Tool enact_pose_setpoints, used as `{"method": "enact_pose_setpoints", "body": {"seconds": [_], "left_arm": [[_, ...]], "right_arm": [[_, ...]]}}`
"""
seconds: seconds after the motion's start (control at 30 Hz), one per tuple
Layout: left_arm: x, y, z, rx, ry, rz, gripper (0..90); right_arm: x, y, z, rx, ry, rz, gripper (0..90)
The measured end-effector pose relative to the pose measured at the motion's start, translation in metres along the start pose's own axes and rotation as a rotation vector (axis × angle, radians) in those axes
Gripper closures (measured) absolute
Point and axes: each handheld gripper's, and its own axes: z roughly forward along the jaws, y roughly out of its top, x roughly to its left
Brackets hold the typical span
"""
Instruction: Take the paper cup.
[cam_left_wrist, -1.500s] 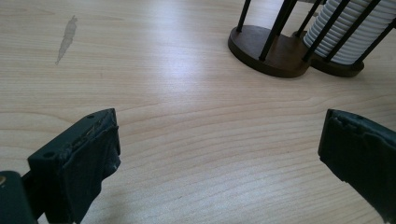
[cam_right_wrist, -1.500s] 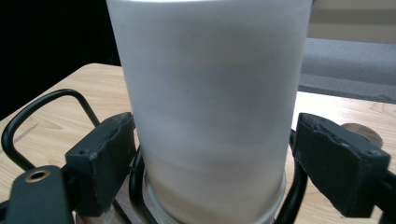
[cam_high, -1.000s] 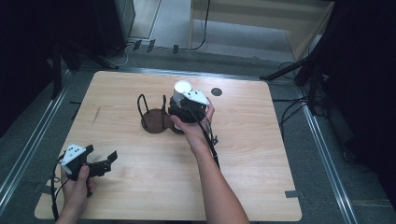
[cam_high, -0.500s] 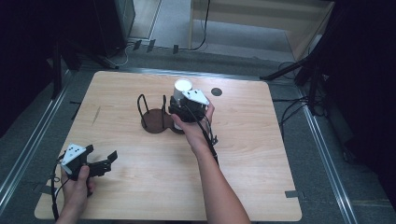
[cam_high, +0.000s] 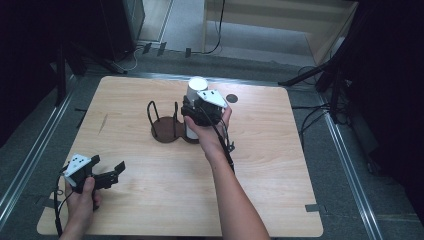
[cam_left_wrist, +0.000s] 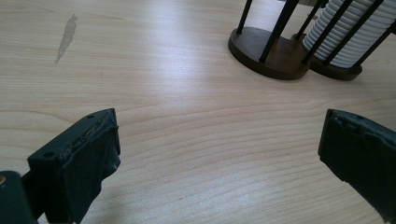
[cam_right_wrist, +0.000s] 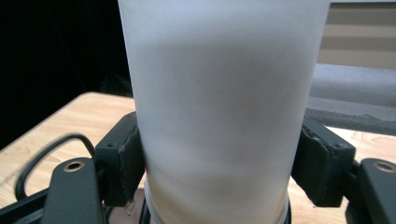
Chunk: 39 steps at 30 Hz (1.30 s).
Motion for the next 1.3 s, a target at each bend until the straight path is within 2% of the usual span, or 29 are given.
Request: {"method": "enact_pose_setpoints", "body": {"seconds": [0.3,0.83,0.87,0.97,1.3], "left_arm": [[-0.001,0.0,0.001,-0.002,0.006,0.005,0.0],[-0.002,0.0,0.001,-0.002,0.009,0.008,0.0],[-0.002,0.0,0.001,-0.002,0.009,0.009,0.0],[-0.002,0.0,0.001,-0.002,0.009,0.008,0.0],[-0.001,-0.001,0.0,-0.008,0.005,0.001,0.0]], "right_arm": [[-0.002,0.021,-0.013,-0.043,0.011,0.011,26.3],[-0.006,0.038,-0.03,-0.087,0.018,0.03,26.4],[-0.007,0.039,-0.032,-0.09,-0.005,0.025,26.4],[-0.011,0.041,-0.036,-0.095,-0.022,0.025,26.5],[-0.031,0.039,-0.055,-0.11,-0.055,0.043,26.8]]}}
